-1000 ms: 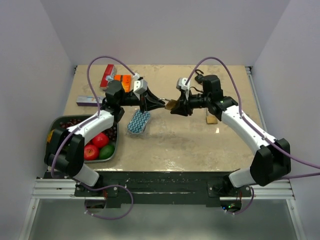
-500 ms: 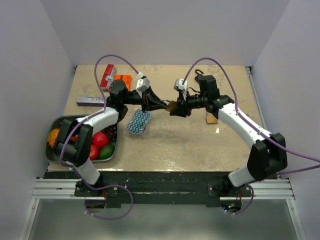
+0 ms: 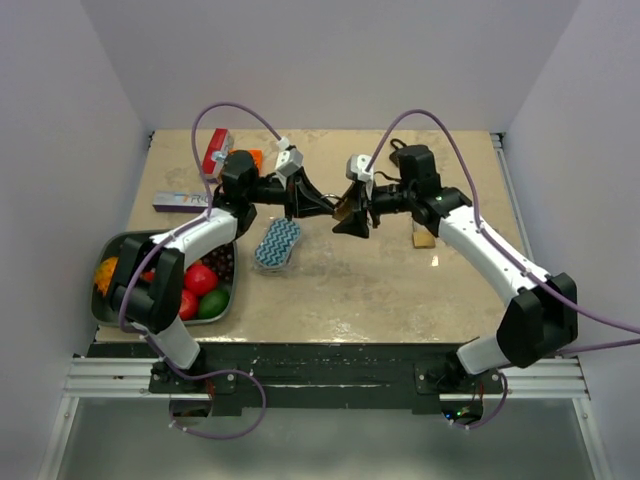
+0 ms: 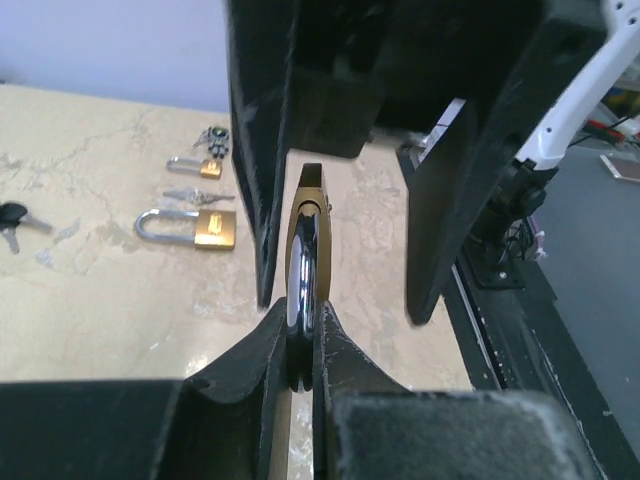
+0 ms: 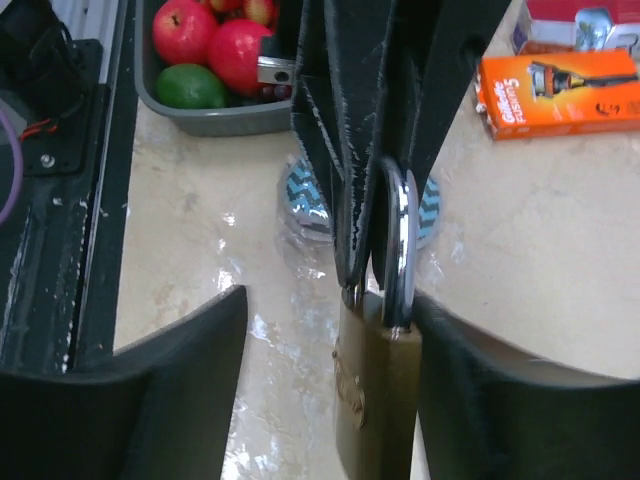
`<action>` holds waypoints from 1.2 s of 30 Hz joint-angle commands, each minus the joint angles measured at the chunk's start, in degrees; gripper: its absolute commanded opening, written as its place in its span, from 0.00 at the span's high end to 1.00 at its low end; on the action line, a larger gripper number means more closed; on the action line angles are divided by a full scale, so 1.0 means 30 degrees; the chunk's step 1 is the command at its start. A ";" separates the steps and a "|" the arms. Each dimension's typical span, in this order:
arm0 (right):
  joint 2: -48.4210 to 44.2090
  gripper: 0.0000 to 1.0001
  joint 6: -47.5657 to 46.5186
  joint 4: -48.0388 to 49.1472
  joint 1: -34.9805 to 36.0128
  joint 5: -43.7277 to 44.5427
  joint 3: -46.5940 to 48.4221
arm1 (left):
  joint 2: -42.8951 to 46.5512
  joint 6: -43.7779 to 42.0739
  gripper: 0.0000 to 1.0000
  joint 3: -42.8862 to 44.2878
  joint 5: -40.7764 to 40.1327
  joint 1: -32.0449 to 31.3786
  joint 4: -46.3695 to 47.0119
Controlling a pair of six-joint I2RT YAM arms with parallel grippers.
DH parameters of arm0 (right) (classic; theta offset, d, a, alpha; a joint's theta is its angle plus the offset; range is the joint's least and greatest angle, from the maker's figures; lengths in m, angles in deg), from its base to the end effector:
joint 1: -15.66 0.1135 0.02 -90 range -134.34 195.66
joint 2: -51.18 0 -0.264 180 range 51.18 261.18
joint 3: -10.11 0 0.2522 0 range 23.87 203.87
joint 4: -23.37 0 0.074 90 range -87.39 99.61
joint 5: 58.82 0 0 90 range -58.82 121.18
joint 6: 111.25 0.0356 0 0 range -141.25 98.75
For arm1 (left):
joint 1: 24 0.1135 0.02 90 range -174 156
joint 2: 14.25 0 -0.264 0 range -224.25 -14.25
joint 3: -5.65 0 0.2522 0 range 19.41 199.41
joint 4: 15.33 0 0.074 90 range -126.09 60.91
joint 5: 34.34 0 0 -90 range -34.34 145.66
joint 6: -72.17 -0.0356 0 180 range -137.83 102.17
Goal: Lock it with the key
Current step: Lock the lock.
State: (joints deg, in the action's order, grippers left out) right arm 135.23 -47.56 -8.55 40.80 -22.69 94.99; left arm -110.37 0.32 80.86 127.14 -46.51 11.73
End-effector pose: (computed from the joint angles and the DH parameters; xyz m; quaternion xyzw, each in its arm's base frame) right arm 0.2830 0.1646 0.3307 -0.5376 0.6027 0.3899 0.4424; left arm 0.3276 -0.1723 0.2951 0.4549 0.5254 -0.5758 0.4307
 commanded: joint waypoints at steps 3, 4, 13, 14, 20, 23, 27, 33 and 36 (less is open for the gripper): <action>-0.1913 0.24 -0.2829 -0.1940 -0.1876 -0.1499 0.0846 | 0.1539 -0.4929 1.00 0.1429 -0.1269 0.0674 -0.5569; -0.2174 0.24 -0.2978 -0.2237 -0.2110 -0.1440 0.0847 | 0.1686 -0.5198 1.00 0.1430 -0.1298 0.0703 -0.5840; -0.2500 0.38 -0.5440 -0.4643 -0.3021 -0.0941 0.0291 | 0.2536 -0.5173 1.00 0.1401 -0.0713 0.0733 -0.5727; -0.2325 0.40 -0.5470 -0.4614 -0.2992 -0.0941 0.0087 | 0.2595 -0.5056 1.00 0.1401 -0.0654 0.0704 -0.5580; -0.1270 0.49 -0.5880 -0.4467 -0.2963 -0.0970 0.0172 | 0.2800 -0.5815 1.00 0.1811 -0.0068 0.0441 -0.6544; -0.1123 0.49 -0.5442 -0.3883 -0.2963 -0.1116 0.0144 | 0.3063 -0.6635 1.00 0.1811 -0.0126 0.0177 -0.7101; -0.0860 0.53 -0.5352 -0.3880 -0.2875 -0.1351 0.0086 | 0.3240 -0.6725 1.00 0.1811 -0.0360 -0.0028 -0.7132; -0.0742 0.63 -0.6110 -0.4639 -0.2787 -0.1410 -0.0032 | 0.3269 -0.6258 1.00 0.1665 -0.0683 -0.0029 -0.6373; -0.0449 0.63 -0.6902 -0.5517 -0.2787 -0.1526 0.0085 | 0.3182 -0.6197 1.00 0.1694 -0.0683 -0.0029 -0.6077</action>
State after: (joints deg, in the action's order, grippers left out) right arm 133.04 -64.45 -21.90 32.15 -25.38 94.88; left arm -104.19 -18.02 82.63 124.10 -46.64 -13.23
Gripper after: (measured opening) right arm 0.373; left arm 0.128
